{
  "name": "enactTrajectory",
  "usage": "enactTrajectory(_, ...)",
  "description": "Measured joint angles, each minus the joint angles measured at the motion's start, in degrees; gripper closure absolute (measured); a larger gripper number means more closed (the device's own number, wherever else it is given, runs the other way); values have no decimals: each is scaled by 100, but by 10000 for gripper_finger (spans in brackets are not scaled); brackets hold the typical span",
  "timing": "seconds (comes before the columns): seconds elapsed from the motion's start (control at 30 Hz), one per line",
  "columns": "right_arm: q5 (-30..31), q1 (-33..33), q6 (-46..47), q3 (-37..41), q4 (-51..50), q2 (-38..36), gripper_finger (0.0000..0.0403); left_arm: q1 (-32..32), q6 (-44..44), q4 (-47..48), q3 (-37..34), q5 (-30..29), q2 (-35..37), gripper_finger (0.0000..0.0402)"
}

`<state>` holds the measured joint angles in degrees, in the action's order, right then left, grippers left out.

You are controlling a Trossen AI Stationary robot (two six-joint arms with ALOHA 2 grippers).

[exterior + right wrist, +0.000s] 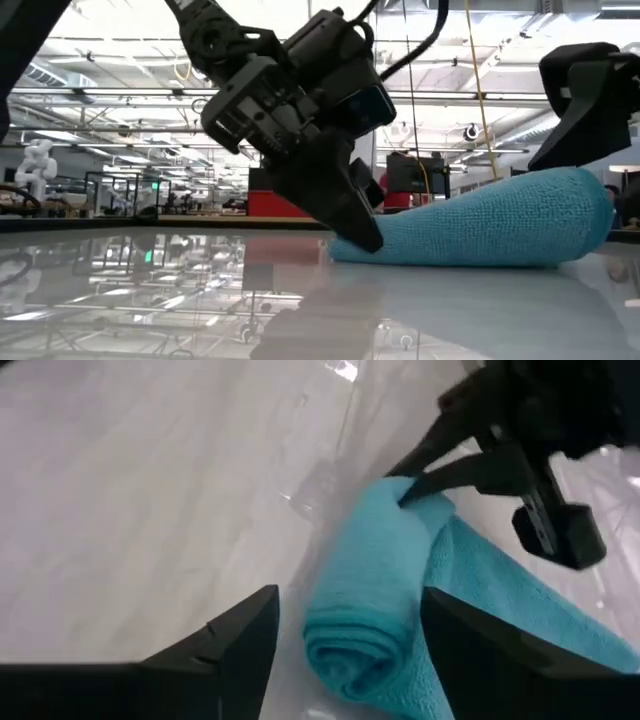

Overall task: Roll towel into tight, uniform cylinder
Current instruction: Roll the blue towel

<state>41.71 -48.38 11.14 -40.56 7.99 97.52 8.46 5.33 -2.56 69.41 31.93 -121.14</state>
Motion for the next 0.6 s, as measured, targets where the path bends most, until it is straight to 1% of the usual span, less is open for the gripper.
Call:
enactTrajectory(0.13, 192, 0, -176, -94, 62, 304, 153, -142, -257, -41, -4, 262, -4, 392)
enactTrajectory(0.2, 210, 0, -303, -186, 63, 435, 153, -197, -377, -67, -7, 413, -7, 391)
enactTrajectory(0.27, 355, 4, -406, -294, 14, 572, 157, -250, -504, -85, -7, 515, -7, 390)
enactTrajectory(0.4, 605, 23, -419, -512, -334, 811, 175, -353, -718, -88, -7, 743, -7, 389)
enactTrajectory(0.6, 780, 83, -71, -570, -371, 996, 219, -479, -972, -110, -7, 1090, -7, 387)
